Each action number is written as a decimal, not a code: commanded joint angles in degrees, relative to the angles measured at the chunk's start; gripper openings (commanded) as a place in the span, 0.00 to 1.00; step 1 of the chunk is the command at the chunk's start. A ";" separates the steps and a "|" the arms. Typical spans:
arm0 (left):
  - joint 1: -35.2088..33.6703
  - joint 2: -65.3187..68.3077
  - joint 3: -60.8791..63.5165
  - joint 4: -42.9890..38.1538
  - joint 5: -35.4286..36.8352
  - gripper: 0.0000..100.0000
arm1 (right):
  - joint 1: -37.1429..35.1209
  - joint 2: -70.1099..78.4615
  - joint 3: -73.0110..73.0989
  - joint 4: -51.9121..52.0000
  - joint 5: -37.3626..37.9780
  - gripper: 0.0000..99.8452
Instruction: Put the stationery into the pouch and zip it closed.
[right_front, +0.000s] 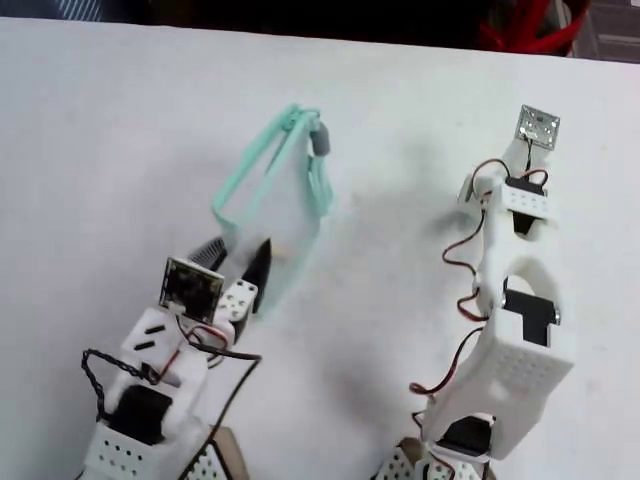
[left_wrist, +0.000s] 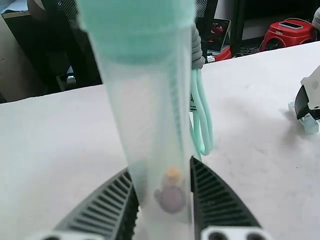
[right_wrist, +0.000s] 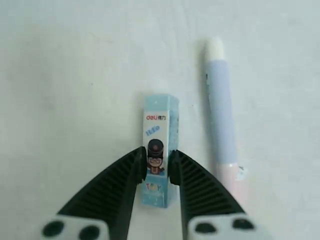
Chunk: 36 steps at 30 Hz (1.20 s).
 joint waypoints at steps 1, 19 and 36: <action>-0.31 -0.22 -0.35 -1.41 0.53 0.12 | 0.40 -0.92 -1.85 1.01 0.62 0.02; -0.31 -0.22 -0.35 -1.41 0.53 0.12 | -2.51 -4.53 -1.58 10.51 1.14 0.02; 1.63 -0.22 -0.35 -1.41 0.44 0.13 | -14.29 -17.19 14.15 3.56 17.23 0.02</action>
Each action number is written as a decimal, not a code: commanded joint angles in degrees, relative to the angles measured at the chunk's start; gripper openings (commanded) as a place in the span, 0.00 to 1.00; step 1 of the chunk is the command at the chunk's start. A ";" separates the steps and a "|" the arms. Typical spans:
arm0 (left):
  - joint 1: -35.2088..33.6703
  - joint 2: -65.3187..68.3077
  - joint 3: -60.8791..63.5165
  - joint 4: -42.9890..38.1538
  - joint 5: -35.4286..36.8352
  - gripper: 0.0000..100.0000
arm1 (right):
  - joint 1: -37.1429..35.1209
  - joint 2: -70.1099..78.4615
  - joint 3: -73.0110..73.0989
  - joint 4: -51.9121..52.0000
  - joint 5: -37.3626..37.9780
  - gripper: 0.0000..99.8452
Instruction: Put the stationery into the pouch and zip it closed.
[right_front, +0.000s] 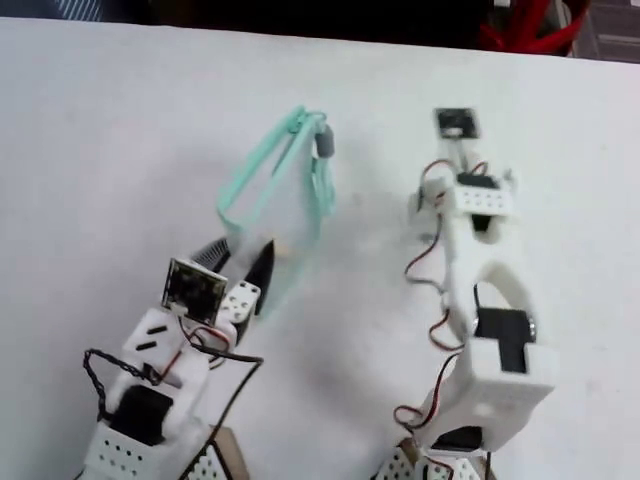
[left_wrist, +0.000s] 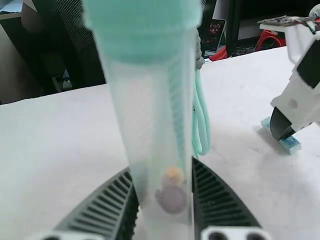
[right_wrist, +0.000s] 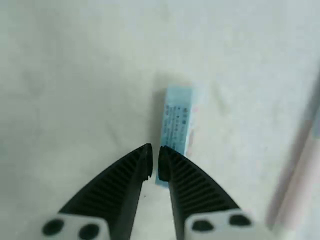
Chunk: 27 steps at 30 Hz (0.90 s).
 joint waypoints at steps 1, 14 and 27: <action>0.57 -0.22 -0.35 -1.41 0.44 0.13 | -1.45 -8.75 7.38 -6.90 3.08 0.02; 0.48 -0.22 -0.35 -1.32 0.44 0.12 | 0.84 -17.10 18.64 -20.53 0.26 0.07; 0.40 -0.22 -0.35 -1.23 0.44 0.13 | 2.51 -6.99 8.97 -19.91 -6.59 0.21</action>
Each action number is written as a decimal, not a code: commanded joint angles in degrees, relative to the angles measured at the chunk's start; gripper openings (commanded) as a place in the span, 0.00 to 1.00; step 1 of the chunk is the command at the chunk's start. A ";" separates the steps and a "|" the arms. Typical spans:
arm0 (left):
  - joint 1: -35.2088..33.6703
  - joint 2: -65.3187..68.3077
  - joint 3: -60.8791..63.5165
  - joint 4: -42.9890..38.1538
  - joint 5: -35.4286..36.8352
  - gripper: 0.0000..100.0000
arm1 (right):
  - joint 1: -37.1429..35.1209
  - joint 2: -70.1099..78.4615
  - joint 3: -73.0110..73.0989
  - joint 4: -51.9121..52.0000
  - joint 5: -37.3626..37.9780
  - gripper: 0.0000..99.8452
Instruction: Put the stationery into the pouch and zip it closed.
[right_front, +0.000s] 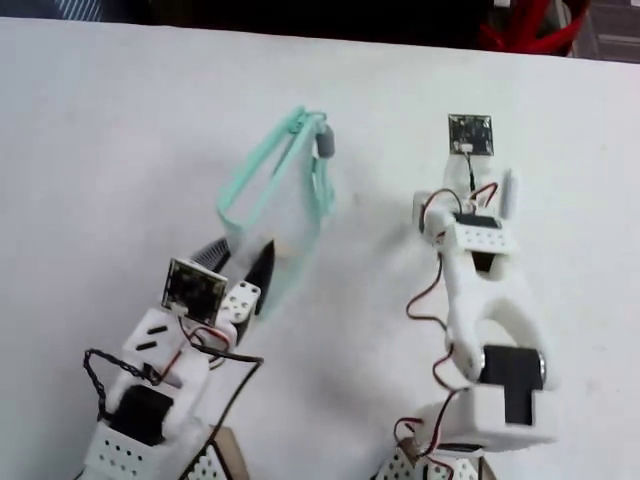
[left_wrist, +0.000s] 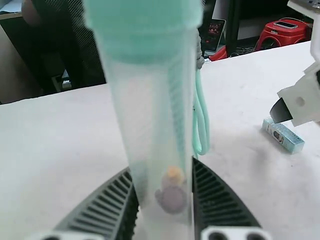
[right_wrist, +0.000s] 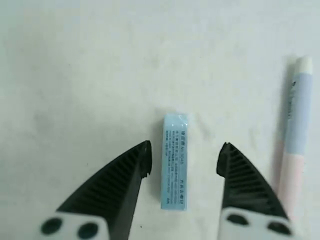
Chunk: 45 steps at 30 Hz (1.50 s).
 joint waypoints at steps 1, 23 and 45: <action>0.22 -0.22 -0.35 -1.23 0.44 0.13 | 0.40 4.18 -8.88 4.88 -0.70 0.21; 0.13 -0.22 -0.26 -1.14 0.44 0.12 | 0.57 26.59 -38.95 28.26 -0.70 0.06; 0.40 -0.22 0.88 -1.49 0.35 0.12 | 0.04 22.81 -38.95 32.57 -0.70 0.02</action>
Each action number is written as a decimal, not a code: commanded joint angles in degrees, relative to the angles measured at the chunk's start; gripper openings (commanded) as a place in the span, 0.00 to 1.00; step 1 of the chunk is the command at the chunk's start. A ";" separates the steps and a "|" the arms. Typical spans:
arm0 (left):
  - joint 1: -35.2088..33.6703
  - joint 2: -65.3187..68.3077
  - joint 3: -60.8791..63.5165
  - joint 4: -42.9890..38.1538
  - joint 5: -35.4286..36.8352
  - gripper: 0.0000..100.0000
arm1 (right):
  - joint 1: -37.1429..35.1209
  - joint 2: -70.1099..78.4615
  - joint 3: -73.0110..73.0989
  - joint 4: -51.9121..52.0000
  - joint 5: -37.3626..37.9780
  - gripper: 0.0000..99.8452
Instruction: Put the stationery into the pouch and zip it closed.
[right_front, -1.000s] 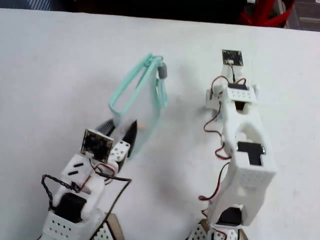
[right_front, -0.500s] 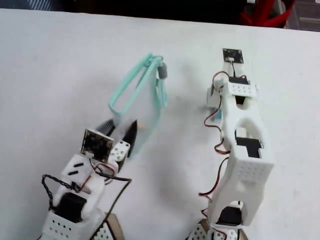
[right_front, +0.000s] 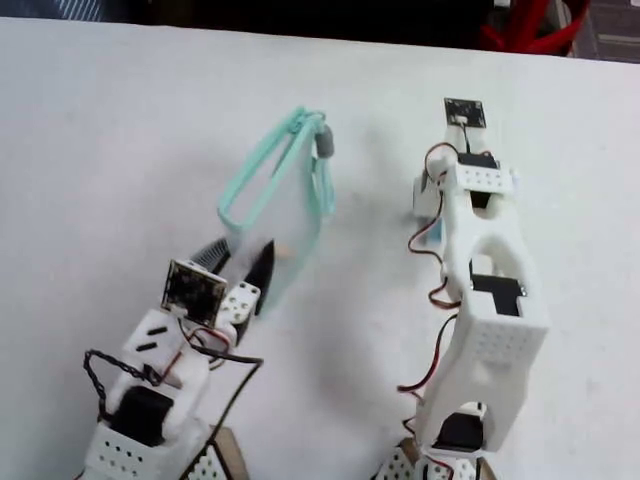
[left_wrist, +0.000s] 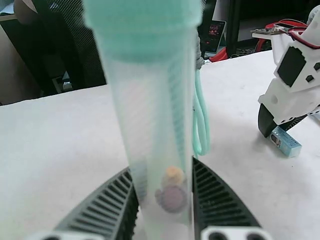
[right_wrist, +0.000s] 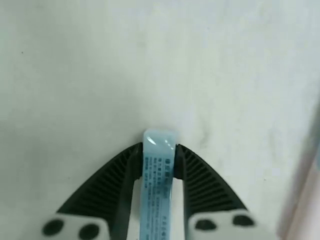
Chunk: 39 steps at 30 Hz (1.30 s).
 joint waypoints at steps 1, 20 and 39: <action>0.48 0.22 0.09 -1.14 0.35 0.12 | -1.01 -6.20 -1.93 3.30 -0.18 0.02; 0.13 0.22 0.35 -1.14 0.35 0.12 | -13.41 -57.27 -1.67 14.99 -0.18 0.02; 0.48 0.22 1.14 -1.14 -3.60 0.12 | -38.73 -73.98 -1.41 10.51 -0.18 0.02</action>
